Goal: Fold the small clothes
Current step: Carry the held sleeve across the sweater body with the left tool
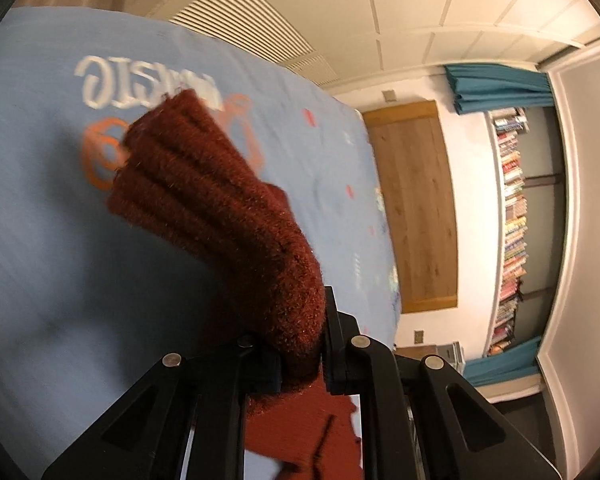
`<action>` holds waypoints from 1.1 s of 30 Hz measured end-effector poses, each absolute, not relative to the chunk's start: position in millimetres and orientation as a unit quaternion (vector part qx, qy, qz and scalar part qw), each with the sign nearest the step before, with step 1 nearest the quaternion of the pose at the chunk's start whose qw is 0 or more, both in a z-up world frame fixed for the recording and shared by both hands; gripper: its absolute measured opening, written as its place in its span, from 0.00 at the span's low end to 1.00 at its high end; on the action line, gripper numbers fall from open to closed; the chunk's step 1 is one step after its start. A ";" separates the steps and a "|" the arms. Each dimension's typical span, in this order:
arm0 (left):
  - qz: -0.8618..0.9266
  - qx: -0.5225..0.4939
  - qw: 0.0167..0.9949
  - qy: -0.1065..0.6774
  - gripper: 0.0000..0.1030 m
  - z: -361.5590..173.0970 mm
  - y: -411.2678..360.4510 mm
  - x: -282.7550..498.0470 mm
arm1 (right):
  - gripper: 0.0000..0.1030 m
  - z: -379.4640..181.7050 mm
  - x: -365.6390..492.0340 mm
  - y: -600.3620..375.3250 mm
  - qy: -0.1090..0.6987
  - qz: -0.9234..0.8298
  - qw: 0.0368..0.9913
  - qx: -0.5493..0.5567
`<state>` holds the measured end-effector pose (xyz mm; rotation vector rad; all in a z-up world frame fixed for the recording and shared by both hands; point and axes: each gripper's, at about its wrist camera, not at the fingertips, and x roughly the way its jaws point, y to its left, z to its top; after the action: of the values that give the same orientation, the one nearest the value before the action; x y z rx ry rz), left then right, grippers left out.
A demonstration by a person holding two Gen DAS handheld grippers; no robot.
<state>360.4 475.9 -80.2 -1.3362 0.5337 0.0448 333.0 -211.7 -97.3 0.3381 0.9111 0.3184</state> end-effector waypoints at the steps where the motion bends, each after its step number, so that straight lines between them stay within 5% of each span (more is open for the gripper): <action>1: 0.014 -0.610 0.754 0.244 0.11 -74.1 468.8 364.6 | 0.41 -96.5 331.0 -218.0 0.435 0.150 0.873 0.163; 21: -0.152 -0.551 0.771 0.281 0.11 30.6 248.9 471.0 | 0.41 -87.2 279.0 -341.5 0.399 0.110 0.882 0.223; 33: -0.200 -0.454 0.769 0.404 0.11 -4.5 90.3 508.1 | 0.41 -96.0 262.7 -394.5 0.398 0.080 0.882 0.240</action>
<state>508.1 90.3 -4.5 -0.9852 0.8766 -0.4341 262.7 -394.5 -96.0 0.4994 0.8285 0.1661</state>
